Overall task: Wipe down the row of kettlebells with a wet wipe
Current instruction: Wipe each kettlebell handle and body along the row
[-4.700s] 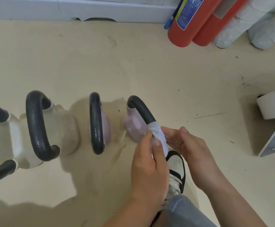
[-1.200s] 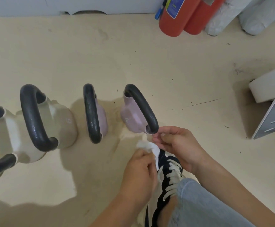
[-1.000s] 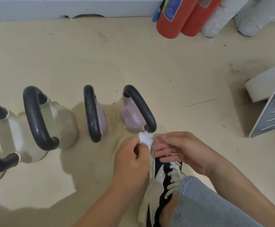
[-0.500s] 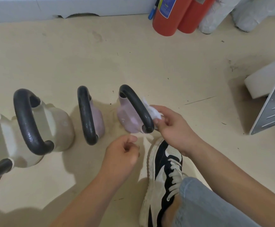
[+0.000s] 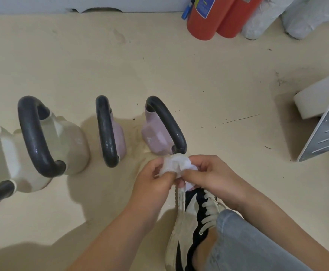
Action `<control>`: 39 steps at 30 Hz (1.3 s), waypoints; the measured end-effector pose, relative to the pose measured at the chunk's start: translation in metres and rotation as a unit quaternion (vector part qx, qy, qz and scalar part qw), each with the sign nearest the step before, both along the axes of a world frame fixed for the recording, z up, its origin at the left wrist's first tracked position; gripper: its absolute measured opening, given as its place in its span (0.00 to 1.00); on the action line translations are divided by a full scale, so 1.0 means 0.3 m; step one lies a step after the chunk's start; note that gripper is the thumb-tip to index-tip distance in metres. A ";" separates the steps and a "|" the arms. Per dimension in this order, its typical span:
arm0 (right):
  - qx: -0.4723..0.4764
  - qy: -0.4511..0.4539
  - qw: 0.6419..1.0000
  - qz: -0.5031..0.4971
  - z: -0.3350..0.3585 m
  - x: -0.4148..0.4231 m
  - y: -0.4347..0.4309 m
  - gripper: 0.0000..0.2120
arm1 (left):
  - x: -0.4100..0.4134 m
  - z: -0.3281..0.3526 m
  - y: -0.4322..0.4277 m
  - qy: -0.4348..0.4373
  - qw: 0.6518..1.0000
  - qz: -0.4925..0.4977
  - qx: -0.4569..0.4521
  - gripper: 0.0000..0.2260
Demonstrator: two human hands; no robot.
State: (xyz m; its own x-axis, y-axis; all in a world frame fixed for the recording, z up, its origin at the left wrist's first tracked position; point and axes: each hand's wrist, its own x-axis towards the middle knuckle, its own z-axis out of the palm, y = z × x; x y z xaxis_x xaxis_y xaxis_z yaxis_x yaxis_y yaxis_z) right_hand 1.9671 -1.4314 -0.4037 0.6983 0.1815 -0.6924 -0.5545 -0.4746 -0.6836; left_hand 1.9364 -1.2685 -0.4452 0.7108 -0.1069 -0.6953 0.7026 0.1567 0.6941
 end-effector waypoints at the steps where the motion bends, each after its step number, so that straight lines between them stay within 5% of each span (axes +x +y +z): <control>1: 0.019 0.003 1.000 -0.003 -0.005 0.004 -0.001 0.13 | 0.004 -0.001 0.010 0.032 0.997 0.017 -0.061 0.17; 7: -0.012 -0.036 0.999 0.001 -0.014 -0.014 -0.011 0.09 | 0.034 0.013 0.051 0.058 0.982 0.106 -0.145 0.03; 14: 0.007 -0.156 0.970 -0.188 0.004 -0.001 -0.038 0.03 | 0.069 0.040 0.003 -0.094 0.981 0.132 0.102 0.06; 22: -0.178 -0.222 0.937 -0.202 -0.039 0.116 0.030 0.07 | 0.132 0.047 -0.054 -0.158 0.944 0.084 0.278 0.09; 26: -0.034 -0.191 0.953 -0.233 -0.025 0.110 0.044 0.04 | 0.133 0.017 -0.077 -0.185 0.950 0.121 0.220 0.09; 33: 0.050 -0.137 0.971 -0.188 -0.023 0.047 0.063 0.18 | 0.076 0.074 -0.158 -0.148 0.973 0.145 0.098 0.15; 39: 0.063 -0.116 0.977 -0.169 -0.038 -0.012 0.038 0.22 | 0.043 0.019 -0.162 -0.200 0.965 0.118 0.121 0.14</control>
